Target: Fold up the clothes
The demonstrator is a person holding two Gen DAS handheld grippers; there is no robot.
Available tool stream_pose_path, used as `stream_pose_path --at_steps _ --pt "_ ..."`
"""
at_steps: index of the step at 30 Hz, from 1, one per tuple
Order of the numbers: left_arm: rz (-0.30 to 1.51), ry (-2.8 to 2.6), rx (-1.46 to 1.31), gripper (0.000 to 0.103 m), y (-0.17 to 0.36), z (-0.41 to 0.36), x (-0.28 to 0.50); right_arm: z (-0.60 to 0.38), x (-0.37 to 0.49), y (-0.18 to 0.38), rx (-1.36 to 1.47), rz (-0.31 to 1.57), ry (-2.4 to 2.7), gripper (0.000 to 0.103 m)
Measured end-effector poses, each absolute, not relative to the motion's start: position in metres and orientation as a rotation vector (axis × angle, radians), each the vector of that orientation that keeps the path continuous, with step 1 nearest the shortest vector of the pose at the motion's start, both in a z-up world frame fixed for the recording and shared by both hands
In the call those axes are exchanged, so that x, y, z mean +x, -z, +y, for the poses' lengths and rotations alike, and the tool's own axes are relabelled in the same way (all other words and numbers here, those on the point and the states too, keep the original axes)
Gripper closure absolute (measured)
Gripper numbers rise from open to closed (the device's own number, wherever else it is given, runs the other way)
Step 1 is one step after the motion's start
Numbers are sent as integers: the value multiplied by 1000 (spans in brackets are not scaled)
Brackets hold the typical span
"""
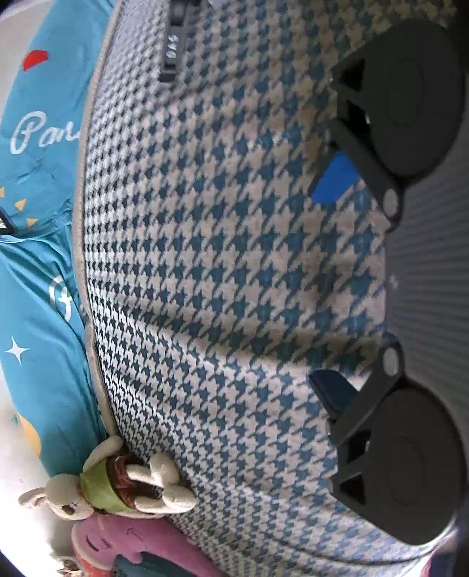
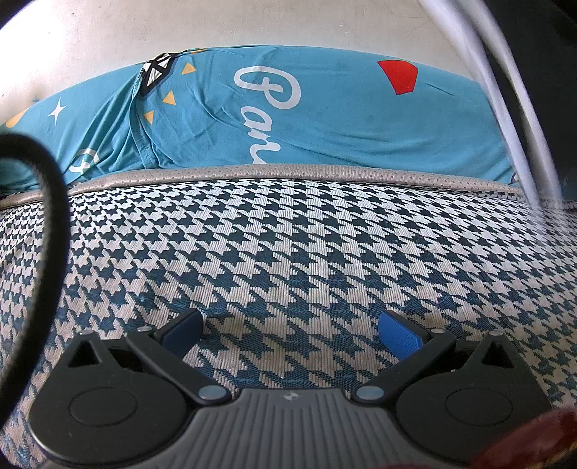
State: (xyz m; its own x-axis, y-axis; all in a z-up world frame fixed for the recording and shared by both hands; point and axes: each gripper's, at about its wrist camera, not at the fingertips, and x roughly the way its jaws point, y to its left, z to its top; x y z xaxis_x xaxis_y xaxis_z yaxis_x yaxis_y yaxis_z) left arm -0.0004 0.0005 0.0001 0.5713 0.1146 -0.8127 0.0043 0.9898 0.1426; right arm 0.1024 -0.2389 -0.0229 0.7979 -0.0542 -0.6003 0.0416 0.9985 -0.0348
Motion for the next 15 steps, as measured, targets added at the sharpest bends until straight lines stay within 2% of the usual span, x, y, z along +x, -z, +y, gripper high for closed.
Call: stream_pose_path --at_steps 9,15 --pt "938 -44 11 0 -1 32 -33 -239 102 23 -20 645 51 0" --pt "974 -106 8 0 -10 45 -26 -239 102 23 -20 645 51 0"
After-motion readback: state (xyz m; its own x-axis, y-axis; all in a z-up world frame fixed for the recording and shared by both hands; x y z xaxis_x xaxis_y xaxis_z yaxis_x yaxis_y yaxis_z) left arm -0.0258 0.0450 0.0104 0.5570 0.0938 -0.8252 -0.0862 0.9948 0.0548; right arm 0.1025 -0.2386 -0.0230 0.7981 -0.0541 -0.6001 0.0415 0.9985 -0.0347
